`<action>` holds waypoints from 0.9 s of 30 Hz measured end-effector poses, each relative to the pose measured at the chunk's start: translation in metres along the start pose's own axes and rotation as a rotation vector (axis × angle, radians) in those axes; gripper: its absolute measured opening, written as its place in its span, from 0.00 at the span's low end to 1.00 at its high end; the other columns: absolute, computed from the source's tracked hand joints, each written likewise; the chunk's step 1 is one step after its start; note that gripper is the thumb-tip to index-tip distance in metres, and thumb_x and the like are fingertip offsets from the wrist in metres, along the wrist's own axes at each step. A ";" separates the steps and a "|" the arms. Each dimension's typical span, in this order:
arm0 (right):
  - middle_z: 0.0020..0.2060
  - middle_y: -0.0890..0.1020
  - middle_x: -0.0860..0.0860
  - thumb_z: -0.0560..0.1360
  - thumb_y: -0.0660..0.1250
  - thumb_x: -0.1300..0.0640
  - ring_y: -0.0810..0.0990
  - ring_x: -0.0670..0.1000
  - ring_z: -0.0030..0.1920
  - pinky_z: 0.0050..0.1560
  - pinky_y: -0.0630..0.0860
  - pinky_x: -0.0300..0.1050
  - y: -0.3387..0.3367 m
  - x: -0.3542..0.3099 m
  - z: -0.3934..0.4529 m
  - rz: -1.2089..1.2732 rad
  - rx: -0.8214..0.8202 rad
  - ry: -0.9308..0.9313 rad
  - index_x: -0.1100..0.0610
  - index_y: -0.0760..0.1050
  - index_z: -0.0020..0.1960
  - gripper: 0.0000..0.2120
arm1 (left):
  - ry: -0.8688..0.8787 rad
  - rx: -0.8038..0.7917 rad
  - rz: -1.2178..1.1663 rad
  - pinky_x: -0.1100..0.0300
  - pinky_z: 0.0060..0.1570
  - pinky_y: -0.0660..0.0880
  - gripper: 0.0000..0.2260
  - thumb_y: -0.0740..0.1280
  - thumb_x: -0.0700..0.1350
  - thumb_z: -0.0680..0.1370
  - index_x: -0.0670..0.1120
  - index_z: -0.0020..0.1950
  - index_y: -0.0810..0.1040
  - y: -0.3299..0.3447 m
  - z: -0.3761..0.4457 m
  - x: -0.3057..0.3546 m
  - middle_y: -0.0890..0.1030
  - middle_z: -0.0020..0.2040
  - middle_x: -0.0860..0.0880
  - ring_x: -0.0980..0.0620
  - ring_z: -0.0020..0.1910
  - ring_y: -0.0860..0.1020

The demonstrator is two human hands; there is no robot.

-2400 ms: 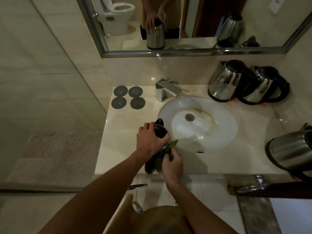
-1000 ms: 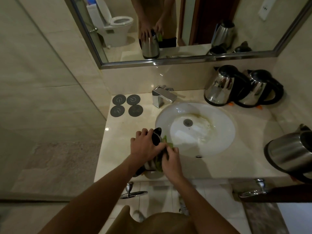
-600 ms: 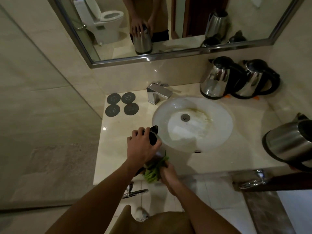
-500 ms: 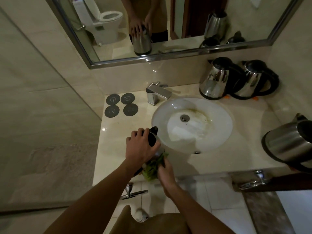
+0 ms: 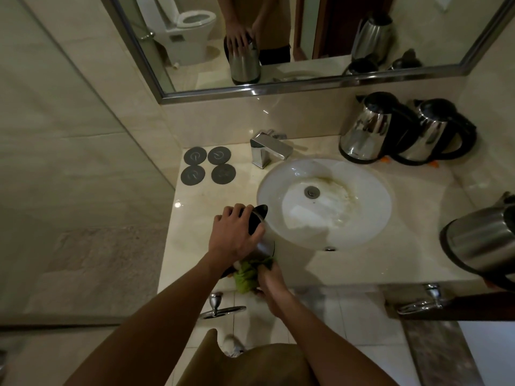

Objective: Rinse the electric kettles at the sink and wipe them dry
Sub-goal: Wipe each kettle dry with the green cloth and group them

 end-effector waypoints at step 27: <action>0.50 0.85 0.56 0.79 0.68 0.59 0.83 0.54 0.50 0.48 0.81 0.46 -0.056 -0.035 0.014 0.093 0.253 -0.239 0.53 0.82 0.51 0.05 | 0.013 0.039 -0.022 0.48 0.56 0.71 0.30 0.48 0.65 0.75 0.48 0.68 0.70 -0.001 -0.001 0.001 0.75 0.63 0.46 0.44 0.60 0.72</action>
Point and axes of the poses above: each hand's wrist, its own z-axis towards the middle knuckle, its own y-axis out of the palm, x = y × z, the point moved 3 cm from there along z, towards the middle knuckle
